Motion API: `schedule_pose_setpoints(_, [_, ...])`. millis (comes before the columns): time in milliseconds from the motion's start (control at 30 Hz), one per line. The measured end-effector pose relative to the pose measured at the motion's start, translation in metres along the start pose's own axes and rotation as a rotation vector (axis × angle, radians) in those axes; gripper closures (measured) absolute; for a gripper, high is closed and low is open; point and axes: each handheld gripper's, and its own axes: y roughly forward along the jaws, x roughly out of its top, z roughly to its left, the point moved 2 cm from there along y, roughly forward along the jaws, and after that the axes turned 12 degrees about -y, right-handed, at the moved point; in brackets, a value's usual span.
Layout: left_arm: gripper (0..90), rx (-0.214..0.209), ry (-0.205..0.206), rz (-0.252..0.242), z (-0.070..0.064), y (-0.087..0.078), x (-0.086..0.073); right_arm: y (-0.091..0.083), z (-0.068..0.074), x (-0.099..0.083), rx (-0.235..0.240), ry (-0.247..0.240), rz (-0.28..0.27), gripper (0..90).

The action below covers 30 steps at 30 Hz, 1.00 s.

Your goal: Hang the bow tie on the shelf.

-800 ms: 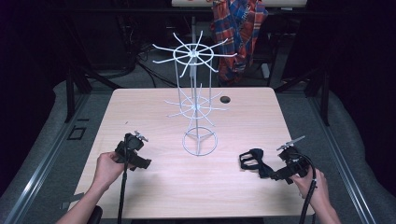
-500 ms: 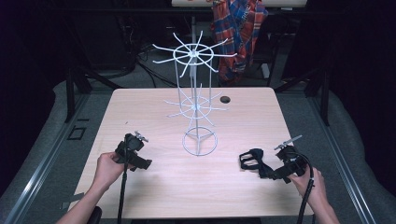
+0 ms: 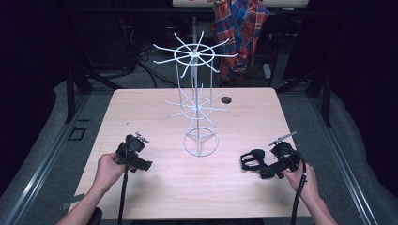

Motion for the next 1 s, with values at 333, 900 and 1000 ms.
schedule_pose_setpoints(333, [18.3, 0.010, -0.015, -0.008, 0.003, -0.002, -0.006, 0.007, -0.001, 0.006, 0.016, -0.018, 0.020, 8.1])
schedule_pose_setpoints(900, [18.7, 0.037, -0.030, -0.021, 0.009, -0.009, -0.014, 0.021, 0.000, 0.012, -0.034, -0.053, 0.112, 25.7])
schedule_pose_setpoints(1000, [18.8, 0.037, -0.029, -0.017, 0.009, -0.008, -0.014, 0.023, 0.001, 0.013, -0.037, -0.069, 0.131, 30.8])
